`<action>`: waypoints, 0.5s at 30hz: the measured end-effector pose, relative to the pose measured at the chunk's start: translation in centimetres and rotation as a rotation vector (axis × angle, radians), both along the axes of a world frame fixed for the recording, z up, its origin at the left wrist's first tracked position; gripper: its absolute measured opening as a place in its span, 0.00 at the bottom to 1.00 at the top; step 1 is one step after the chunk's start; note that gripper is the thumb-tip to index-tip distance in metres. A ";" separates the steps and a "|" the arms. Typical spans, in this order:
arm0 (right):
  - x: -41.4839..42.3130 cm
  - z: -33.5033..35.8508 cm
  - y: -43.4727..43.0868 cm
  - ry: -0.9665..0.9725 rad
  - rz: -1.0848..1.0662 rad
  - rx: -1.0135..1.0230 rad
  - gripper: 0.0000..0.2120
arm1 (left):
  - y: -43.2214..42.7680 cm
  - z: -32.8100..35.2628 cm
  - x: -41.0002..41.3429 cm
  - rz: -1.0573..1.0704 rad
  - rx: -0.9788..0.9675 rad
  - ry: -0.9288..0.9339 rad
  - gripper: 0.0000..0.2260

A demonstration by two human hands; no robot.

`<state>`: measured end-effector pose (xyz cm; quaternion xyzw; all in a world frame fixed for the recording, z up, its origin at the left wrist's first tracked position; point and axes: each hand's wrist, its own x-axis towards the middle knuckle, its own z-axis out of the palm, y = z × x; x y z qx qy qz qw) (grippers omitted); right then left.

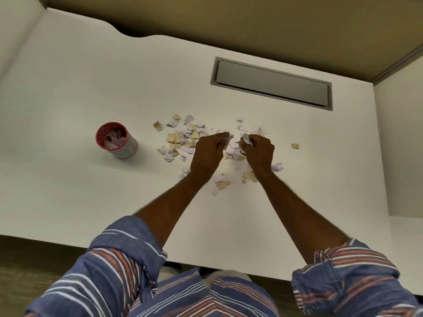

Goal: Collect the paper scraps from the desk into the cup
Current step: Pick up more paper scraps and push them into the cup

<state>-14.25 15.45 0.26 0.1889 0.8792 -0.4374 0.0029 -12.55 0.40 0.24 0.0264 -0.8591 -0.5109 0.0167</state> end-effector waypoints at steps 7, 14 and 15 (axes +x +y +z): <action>-1.9 2.7 -10.2 0.008 0.108 -0.275 0.08 | -7.8 2.9 1.3 0.227 0.156 0.036 0.10; -2.3 5.3 -22.6 -0.008 0.361 -0.310 0.06 | -20.9 4.6 2.9 0.400 -0.048 0.158 0.08; -2.2 5.4 -24.0 -0.012 0.408 -0.284 0.06 | -22.4 4.5 3.1 0.417 -0.049 0.122 0.08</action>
